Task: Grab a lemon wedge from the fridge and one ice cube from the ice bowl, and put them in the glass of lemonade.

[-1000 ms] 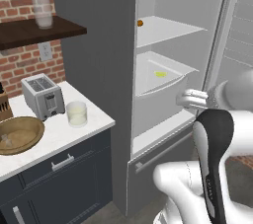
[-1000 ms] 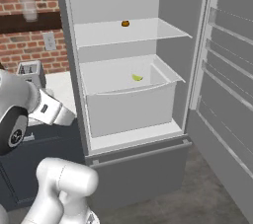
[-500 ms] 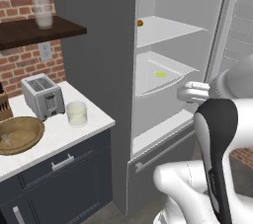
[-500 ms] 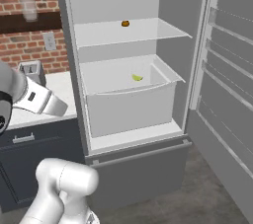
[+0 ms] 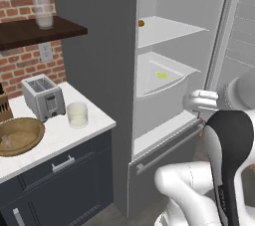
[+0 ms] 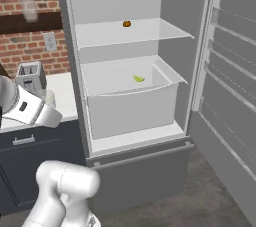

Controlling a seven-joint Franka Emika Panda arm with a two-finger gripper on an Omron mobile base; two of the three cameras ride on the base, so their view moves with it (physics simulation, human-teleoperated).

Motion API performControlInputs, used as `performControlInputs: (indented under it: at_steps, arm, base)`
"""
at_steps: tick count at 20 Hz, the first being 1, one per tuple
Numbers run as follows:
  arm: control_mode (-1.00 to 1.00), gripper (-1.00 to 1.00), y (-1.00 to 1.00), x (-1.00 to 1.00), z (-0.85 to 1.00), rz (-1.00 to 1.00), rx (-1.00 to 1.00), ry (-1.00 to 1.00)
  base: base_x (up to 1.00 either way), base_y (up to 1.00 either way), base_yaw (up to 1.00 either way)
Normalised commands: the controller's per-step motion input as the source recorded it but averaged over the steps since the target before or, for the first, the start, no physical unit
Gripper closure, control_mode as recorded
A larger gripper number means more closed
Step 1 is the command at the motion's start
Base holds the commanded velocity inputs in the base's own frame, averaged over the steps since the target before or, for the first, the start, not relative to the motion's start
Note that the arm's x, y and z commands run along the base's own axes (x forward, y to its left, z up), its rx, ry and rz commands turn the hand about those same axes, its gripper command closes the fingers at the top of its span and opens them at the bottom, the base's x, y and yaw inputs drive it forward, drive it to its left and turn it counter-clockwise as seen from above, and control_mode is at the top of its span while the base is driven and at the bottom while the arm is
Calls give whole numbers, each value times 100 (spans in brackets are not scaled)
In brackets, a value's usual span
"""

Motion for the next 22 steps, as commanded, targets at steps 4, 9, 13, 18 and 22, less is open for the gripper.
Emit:
performControlInputs:
  at_steps: [4,9,13,18,22]
  arm:
    - [-100,-100,-1,0,-16,0,0,-10]
    - [-100,-100,-2,-22,-4,0,0,-11]
    - [-100,-100,-2,-53,-24,0,0,-17]
    - [100,-100,-11,-3,-9,0,0,-5]
    - [100,-100,0,0,0,0,0,0]
  base:
    - [0,0,0]
    - [0,0,0]
    - [0,0,0]
    - [5,-41,2]
    - [16,-100,20]
